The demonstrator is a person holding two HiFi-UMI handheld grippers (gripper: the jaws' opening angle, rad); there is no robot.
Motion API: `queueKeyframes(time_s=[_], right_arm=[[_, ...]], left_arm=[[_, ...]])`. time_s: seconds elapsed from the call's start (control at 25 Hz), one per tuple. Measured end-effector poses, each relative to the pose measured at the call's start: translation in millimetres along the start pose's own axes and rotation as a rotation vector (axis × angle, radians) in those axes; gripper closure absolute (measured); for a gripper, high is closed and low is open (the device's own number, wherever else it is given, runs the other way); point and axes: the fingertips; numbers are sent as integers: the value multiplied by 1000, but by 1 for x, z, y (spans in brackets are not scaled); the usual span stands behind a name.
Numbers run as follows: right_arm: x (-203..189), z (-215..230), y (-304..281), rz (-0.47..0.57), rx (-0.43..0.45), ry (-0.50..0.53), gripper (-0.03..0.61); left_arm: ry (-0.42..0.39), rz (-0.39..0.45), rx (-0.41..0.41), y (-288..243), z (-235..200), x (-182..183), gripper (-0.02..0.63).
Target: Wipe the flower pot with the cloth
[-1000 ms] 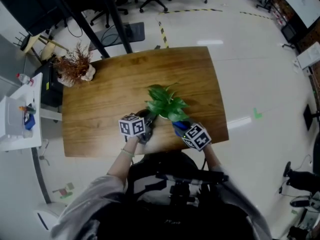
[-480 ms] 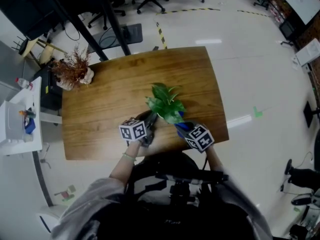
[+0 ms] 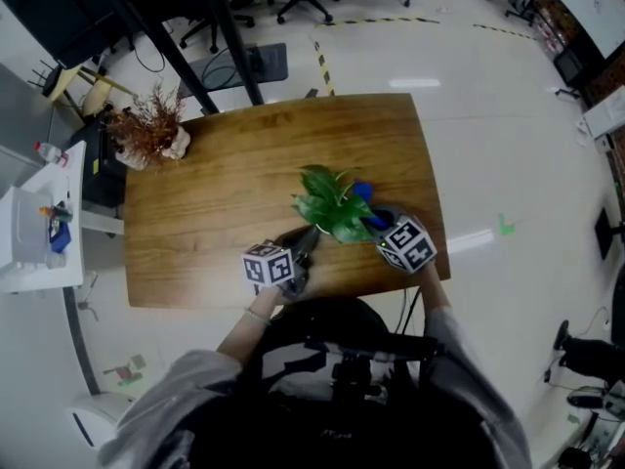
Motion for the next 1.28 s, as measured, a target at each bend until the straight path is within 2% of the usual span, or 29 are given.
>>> queueKeyframes(time_s=[0.12,0.24,0.56,0.84,1.04,1.28], right_arm=[[2,-6,-4,-48,60,71,515],[-5,-11,-9,-82,96,86,515],[-31,-61,-26,-114,166,8,515],[-30,-100,-43,-107,216,-38,515],[-25,-105,-50,-100,199,-86,515],[-20,-94,-42,-44,113,-212,515]], left_arm=[[6,0,-6,2,-2,0,607],[16,15,0,2,-8,8,607],[8,40,47,-4,-39,35,607],[-13,30,46,-22,-44,53,607],[-35,12,19,-37,-36,52,607],[-91,4,22,-30,-30,47,607]])
Point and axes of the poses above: the fingertips, and each gripper's own axes: y backward along the fingers, z to its right, x out of its top, and after that the axes turned 3 degrees about -x, right-handed
